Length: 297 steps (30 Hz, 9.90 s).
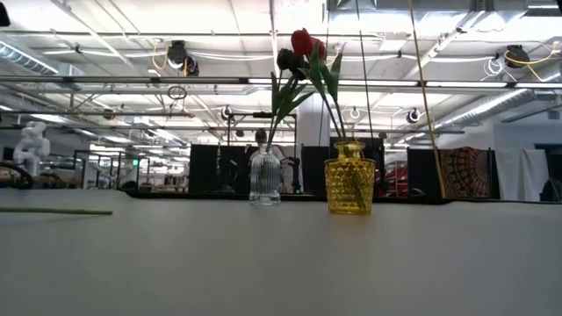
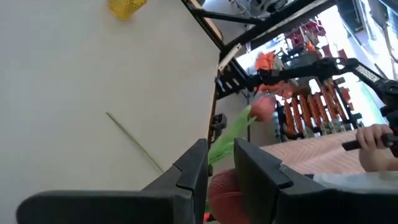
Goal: Sort flowers into vase by color
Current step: Put the red tulip into the bottom transparent bin
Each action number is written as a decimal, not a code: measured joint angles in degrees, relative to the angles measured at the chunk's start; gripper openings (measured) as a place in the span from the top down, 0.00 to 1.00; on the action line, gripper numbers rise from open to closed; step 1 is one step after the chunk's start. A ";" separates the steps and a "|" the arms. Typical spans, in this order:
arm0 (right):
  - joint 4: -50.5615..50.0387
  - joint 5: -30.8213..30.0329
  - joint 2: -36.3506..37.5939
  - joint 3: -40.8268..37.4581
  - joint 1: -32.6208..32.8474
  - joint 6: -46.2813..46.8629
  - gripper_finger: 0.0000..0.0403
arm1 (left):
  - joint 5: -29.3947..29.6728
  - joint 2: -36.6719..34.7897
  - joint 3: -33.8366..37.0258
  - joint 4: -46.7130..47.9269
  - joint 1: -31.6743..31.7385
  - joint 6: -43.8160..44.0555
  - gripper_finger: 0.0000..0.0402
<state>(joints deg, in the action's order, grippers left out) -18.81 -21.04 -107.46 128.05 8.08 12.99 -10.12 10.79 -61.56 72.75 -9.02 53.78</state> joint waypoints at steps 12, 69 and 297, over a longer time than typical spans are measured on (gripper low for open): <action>0.02 0.16 0.00 0.00 -0.15 -0.41 1.00 | -3.61 0.02 0.00 -0.60 0.00 1.61 0.79; -3.89 0.16 0.04 0.00 -0.63 3.07 1.00 | -3.23 0.20 0.00 -11.42 0.00 -13.72 0.79; 2.96 15.03 -9.07 0.01 -3.27 7.33 0.56 | -0.03 33.92 0.02 -46.27 3.27 -42.18 0.99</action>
<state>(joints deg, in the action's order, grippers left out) -15.84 -6.01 -116.53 128.06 4.81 20.32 -10.15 44.71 -61.54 26.48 -5.75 11.60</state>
